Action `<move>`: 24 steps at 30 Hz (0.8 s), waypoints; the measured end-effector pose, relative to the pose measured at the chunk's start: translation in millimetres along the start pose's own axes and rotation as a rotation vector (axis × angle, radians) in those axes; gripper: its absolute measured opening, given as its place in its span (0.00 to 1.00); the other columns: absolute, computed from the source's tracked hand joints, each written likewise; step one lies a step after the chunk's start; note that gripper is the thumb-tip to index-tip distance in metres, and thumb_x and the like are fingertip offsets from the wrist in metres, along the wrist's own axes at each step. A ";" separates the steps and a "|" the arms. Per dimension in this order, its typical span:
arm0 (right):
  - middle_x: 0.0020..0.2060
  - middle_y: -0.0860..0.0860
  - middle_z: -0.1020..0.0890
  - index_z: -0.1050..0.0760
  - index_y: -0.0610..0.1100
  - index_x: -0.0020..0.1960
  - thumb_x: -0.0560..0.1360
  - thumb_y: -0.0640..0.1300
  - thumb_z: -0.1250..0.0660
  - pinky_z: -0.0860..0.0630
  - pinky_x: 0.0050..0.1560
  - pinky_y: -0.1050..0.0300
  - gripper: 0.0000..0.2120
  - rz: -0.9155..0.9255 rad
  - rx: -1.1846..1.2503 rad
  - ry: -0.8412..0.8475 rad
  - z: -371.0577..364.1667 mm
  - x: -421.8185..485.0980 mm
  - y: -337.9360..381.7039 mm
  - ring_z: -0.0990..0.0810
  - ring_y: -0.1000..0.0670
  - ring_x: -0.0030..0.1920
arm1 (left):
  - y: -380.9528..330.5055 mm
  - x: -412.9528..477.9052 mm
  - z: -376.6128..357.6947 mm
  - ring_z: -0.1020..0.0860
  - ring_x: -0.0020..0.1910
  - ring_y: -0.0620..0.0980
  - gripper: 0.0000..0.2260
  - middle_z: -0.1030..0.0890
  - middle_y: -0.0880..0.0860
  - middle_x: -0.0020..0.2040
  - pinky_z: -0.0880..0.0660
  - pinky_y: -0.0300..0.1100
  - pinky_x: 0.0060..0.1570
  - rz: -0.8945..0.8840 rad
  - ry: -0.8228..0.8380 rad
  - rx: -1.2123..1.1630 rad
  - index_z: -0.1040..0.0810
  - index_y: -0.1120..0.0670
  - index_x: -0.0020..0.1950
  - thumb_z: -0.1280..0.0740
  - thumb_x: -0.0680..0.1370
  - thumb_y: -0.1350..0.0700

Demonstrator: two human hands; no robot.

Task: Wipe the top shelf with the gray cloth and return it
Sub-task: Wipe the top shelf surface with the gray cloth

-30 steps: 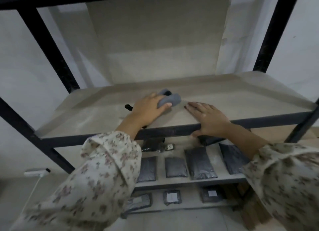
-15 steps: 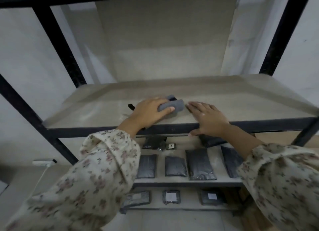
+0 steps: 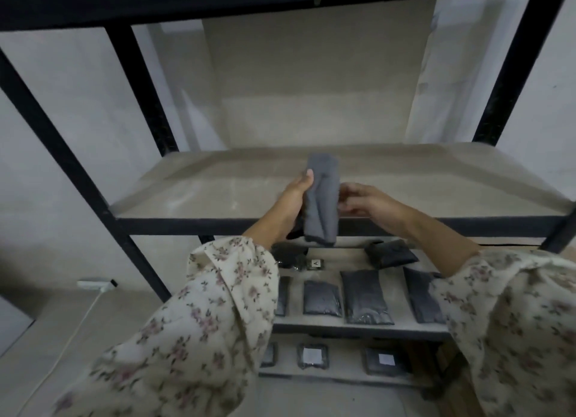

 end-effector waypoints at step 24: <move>0.69 0.34 0.44 0.51 0.43 0.73 0.78 0.43 0.46 0.34 0.61 0.40 0.26 -0.600 -1.021 -0.701 -55.9 105.0 16.8 0.39 0.30 0.66 | -24.0 62.4 203.8 0.36 0.67 0.51 0.22 0.34 0.50 0.69 0.40 0.50 0.66 -0.313 -0.018 1.614 0.35 0.45 0.70 0.50 0.79 0.41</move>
Point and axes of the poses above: each hand's wrist, its own x-axis towards the middle knuckle, its own z-axis out of the back of the hand, y = z × x, the point moved 5 cm from there along x, towards the middle knuckle
